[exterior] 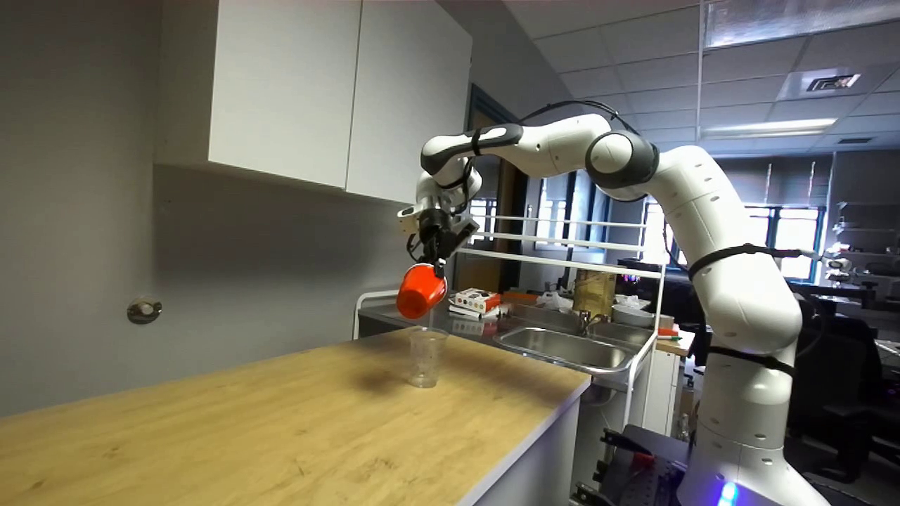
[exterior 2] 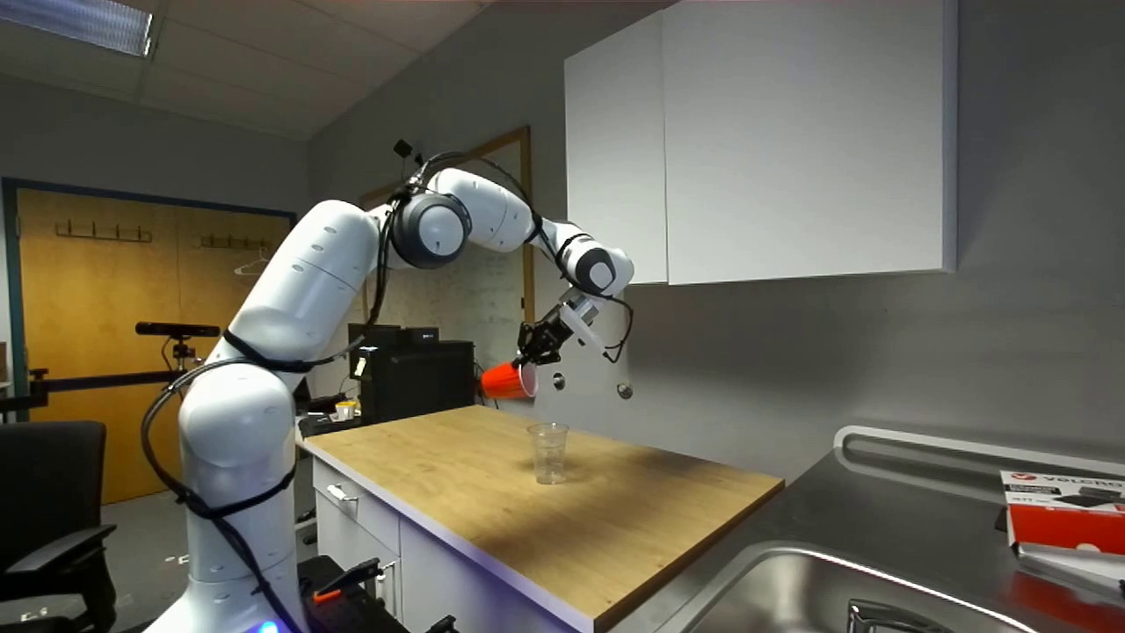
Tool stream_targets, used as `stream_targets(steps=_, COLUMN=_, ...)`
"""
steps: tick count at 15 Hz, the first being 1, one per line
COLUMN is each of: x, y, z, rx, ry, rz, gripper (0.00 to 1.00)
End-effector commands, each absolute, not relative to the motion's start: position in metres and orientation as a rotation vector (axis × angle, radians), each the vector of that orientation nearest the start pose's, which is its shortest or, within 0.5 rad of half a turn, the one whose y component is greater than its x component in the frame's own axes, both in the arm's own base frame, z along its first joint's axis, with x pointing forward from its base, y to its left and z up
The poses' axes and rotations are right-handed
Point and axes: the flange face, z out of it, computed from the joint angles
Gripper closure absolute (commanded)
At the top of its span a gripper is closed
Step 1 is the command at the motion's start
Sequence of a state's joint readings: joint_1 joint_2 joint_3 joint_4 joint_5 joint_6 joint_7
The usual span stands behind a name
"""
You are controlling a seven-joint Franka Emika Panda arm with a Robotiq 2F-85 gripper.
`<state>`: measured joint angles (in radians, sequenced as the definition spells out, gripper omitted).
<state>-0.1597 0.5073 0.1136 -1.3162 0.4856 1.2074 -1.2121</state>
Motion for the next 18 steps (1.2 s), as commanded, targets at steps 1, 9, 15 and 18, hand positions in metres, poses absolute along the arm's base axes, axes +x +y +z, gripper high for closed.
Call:
stream_targets(steps=1, x=0.640, y=0.009, z=0.438, rx=-1.877, ry=-1.319, rz=0.160, gripper=0.96)
stream_targets(steps=9, x=0.649, y=-0.005, z=0.416, rx=-1.792, ry=-1.221, rz=0.141, gripper=0.96)
stream_targets(steps=15, x=0.656, y=-0.016, z=0.404, rx=-1.738, ry=-1.177, rz=0.118, gripper=0.96)
stream_targets(steps=18, x=0.659, y=-0.020, z=0.401, rx=-1.712, ry=-1.164, rz=0.109, gripper=0.96)
